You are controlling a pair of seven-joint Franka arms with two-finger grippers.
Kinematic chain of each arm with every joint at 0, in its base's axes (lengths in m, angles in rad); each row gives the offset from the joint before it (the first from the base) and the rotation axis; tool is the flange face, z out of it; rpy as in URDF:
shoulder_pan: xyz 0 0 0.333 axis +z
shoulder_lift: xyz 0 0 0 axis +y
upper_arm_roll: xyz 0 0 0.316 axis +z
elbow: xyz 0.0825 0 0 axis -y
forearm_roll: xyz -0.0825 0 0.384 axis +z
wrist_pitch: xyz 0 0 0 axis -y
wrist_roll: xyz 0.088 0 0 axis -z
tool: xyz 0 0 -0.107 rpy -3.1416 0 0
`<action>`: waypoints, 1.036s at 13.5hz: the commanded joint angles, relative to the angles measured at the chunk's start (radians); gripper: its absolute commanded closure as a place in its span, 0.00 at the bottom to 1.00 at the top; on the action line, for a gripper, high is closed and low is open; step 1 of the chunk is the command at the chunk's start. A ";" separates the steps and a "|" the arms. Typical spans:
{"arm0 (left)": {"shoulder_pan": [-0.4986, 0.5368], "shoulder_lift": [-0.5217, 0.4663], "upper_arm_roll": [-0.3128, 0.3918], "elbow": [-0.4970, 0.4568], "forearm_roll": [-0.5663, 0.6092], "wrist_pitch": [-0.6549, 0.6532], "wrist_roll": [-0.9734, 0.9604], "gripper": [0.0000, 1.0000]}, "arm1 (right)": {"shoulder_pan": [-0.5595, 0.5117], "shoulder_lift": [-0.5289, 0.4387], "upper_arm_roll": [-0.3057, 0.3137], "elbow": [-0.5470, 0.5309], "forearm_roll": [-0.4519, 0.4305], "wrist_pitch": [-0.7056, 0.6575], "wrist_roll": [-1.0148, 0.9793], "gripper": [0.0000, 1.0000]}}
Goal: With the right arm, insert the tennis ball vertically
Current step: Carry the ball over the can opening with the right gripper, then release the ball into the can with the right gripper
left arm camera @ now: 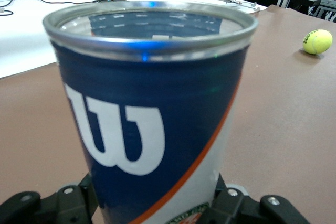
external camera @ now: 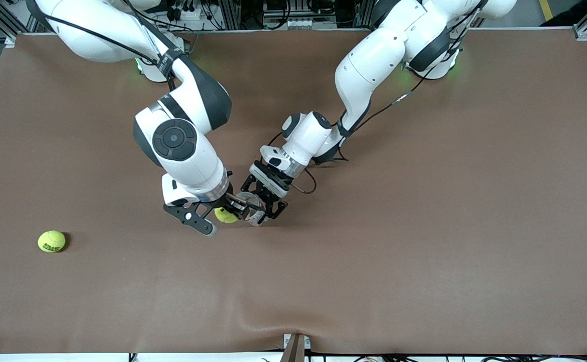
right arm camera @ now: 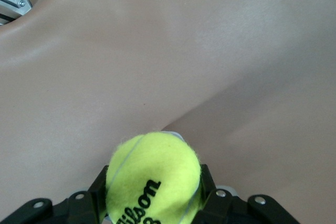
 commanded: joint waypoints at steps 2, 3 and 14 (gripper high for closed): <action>-0.015 0.020 0.011 0.011 -0.013 0.010 -0.006 0.23 | 0.014 0.008 0.014 -0.038 -0.031 0.018 0.038 1.00; -0.015 0.020 0.011 0.011 -0.013 0.010 -0.006 0.23 | 0.014 0.008 0.014 -0.055 -0.031 0.025 0.040 1.00; -0.015 0.020 0.011 0.011 -0.013 0.010 -0.006 0.22 | 0.006 0.016 0.034 -0.078 -0.020 0.038 0.075 0.00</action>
